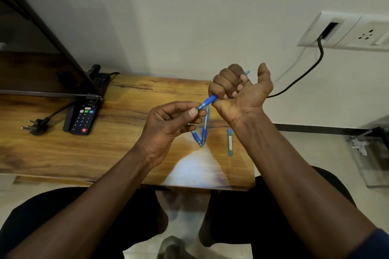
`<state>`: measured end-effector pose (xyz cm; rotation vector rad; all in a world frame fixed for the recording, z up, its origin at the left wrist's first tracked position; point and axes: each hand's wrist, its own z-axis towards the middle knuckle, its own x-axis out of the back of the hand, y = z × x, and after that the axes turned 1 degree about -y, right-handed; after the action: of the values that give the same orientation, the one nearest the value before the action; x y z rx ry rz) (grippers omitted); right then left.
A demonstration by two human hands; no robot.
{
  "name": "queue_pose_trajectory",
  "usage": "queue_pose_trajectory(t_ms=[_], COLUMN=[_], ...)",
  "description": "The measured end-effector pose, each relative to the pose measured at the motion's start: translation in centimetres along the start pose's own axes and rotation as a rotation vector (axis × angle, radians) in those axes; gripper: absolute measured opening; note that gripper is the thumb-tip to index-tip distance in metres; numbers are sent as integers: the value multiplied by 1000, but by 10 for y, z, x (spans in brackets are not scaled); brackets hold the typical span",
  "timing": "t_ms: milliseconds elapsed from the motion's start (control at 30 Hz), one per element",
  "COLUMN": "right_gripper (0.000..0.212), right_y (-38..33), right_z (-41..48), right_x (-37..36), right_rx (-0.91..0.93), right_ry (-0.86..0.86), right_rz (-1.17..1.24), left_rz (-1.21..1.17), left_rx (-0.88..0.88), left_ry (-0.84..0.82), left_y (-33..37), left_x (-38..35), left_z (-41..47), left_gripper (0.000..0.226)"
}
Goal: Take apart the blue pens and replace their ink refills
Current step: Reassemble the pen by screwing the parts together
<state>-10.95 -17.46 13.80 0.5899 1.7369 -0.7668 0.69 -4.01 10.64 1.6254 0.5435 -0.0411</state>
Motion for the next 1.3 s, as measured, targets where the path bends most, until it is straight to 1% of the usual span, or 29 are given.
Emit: queue_pose_trajectory(t_ms=[167,300,533,633,767,1100,1200,1300], right_gripper=[60,47,31,37,35,50,46,34], right_y=[1,1,0,-1,0,2,2,6], right_z=[0,0,-1,0,0,1,3,5], right_x=[0,-1,-5,-4,-3,3,4,4], right_rx=[-9,32,115,118,109,46,56,73], right_ry=[0,30,101,127,131,32,13,38], right_rz=[14,-23,-88,-86,-81,-21,-21,-70], left_rz=[-9,-17,-40,-59,-44,-44,-29,31], left_rx=[9,22,44,67,71,43,42,50], left_ry=[14,16,-28,-61,-42,-17,-7,-3], left_y=[-1,0,3,3,2,-4,-2,4], left_x=[0,0,2,4,3,4,8,16], left_z=[-1,-1,-1,0,2,3,6,8], left_gripper=[20,20,21,22,20,21,23,26])
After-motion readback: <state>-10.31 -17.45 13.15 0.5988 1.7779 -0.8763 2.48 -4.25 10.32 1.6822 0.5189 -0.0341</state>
